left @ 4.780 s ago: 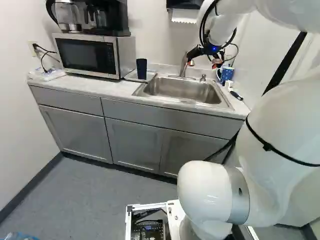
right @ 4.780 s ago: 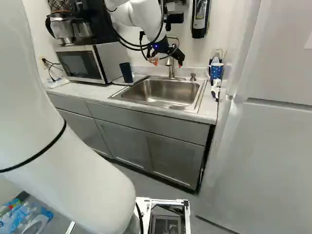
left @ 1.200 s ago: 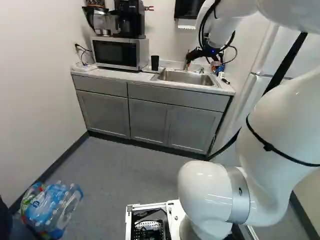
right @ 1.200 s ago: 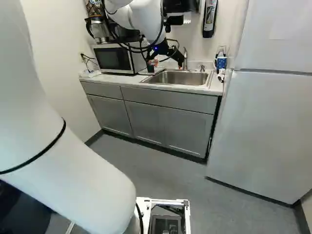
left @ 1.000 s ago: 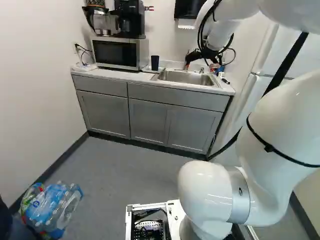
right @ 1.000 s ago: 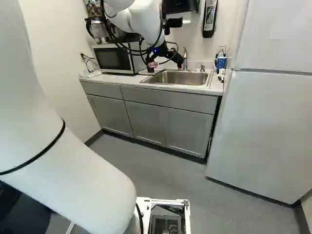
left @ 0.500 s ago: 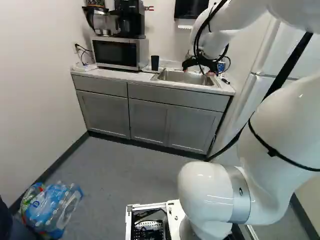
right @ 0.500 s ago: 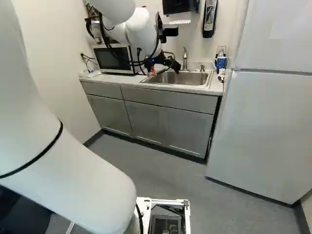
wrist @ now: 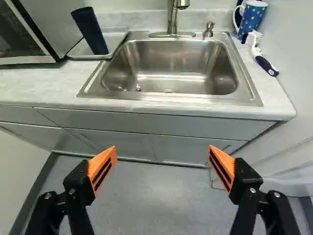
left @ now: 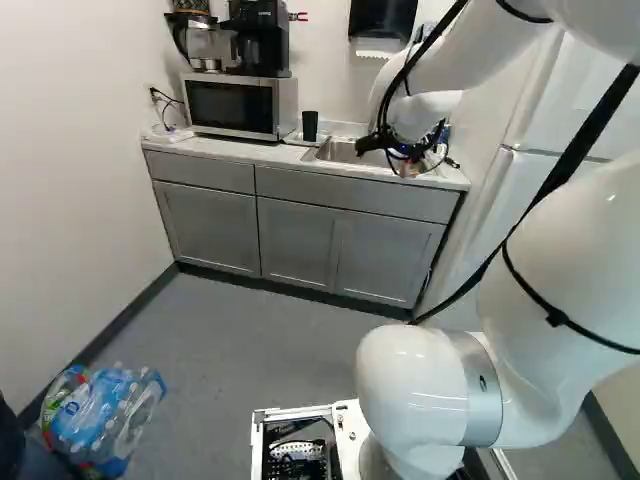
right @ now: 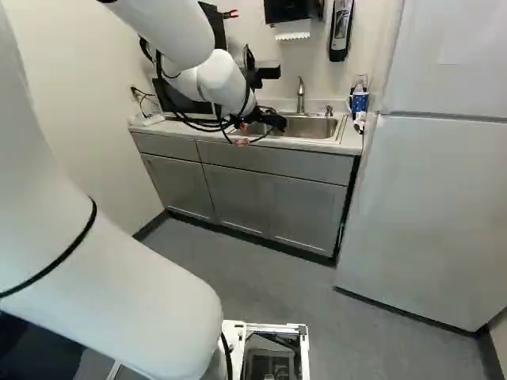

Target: Rinse the cup and place it in the tray

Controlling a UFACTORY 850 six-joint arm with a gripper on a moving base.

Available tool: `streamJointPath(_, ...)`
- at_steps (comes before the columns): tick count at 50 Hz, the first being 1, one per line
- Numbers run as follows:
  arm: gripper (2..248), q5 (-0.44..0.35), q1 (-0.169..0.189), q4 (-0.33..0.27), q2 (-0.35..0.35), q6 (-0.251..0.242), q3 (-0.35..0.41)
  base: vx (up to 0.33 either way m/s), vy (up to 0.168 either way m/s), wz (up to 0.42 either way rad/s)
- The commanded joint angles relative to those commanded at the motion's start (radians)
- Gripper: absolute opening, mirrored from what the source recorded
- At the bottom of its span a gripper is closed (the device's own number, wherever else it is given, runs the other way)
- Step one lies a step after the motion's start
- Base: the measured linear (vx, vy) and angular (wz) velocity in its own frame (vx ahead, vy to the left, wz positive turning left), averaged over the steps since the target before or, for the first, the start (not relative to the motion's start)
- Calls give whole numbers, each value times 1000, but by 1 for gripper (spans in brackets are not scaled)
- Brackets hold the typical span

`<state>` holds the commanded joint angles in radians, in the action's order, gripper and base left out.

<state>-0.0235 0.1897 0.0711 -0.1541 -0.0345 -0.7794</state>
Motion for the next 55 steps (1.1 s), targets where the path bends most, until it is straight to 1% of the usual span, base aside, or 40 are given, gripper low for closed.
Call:
streamJointPath(33,247,-368,-82,-31,-54,15,300,0,0,0)
streamJointPath(55,247,-569,-127,-48,-84,23,464,0,0,0)
